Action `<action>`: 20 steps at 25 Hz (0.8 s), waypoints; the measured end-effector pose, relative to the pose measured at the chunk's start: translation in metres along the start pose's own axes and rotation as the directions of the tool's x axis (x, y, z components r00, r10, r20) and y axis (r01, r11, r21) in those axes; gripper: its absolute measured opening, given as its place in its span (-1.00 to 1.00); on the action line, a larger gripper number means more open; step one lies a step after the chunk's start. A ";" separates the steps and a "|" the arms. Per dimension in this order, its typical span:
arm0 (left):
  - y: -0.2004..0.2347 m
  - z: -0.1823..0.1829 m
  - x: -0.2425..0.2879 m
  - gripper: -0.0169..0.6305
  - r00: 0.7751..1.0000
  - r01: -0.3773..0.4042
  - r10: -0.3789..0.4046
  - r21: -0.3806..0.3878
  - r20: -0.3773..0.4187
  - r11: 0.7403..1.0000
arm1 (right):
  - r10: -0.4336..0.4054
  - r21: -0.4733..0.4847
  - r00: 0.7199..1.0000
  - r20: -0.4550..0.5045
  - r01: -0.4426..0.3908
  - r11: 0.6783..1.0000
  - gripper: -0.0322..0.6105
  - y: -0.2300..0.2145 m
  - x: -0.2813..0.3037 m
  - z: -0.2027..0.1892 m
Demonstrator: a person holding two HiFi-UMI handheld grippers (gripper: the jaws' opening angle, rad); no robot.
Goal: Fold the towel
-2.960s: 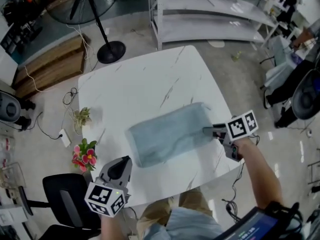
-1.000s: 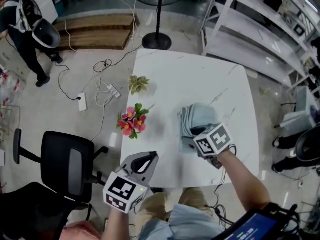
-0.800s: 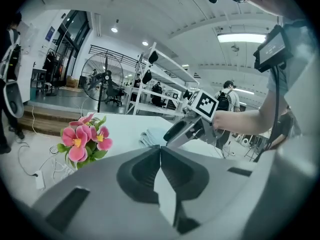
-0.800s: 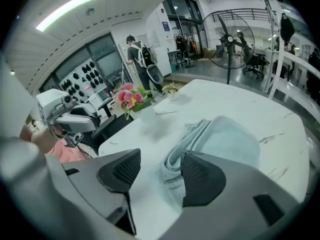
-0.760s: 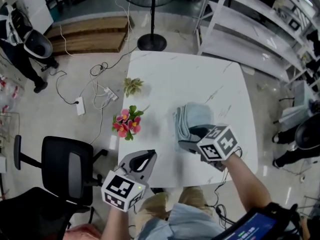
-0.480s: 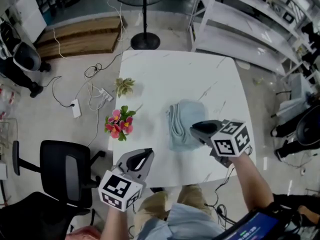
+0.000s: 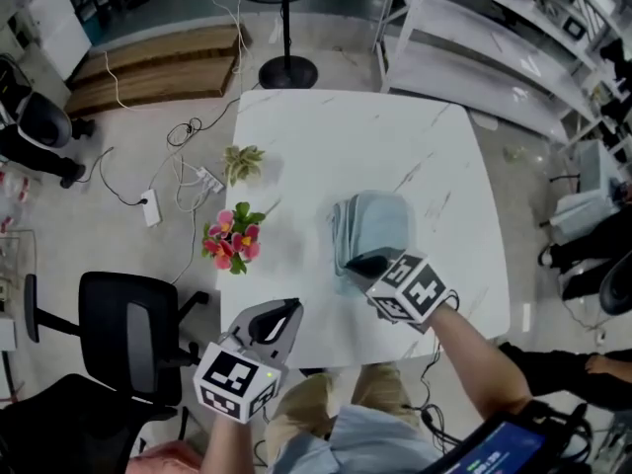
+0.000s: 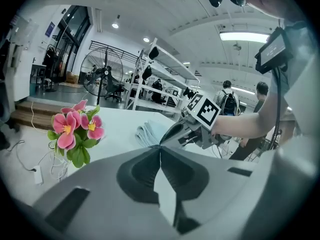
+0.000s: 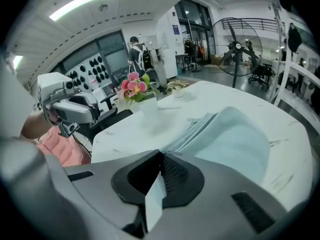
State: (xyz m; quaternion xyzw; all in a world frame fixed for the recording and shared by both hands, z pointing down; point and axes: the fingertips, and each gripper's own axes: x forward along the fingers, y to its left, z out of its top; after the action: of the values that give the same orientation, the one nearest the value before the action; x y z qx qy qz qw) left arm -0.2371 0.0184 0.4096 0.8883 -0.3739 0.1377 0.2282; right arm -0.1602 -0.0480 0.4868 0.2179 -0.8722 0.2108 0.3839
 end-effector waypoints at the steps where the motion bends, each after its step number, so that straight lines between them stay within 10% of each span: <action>1: 0.001 -0.002 0.000 -0.92 1.000 -0.003 0.003 -0.004 0.000 1.000 | 0.004 -0.024 1.000 -0.009 -0.004 1.000 -0.85 0.005 0.005 -0.002; 15: 0.009 0.002 0.017 -0.91 0.992 -0.107 0.113 -0.101 0.053 0.989 | 0.183 -0.151 0.983 -0.006 -0.181 0.972 -0.73 0.027 -0.032 0.007; 20: -0.005 -0.001 0.043 -0.52 0.989 -0.140 0.146 -0.162 0.025 0.977 | 0.142 -0.222 0.989 0.038 -0.130 0.966 -0.70 -0.031 -0.081 0.032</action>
State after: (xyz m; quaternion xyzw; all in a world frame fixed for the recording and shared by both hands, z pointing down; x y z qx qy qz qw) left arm -0.2044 -0.0039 0.4271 0.8404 -0.4507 0.1069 0.2814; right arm -0.1126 -0.0733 0.4114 0.1194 -0.9129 0.1335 0.3667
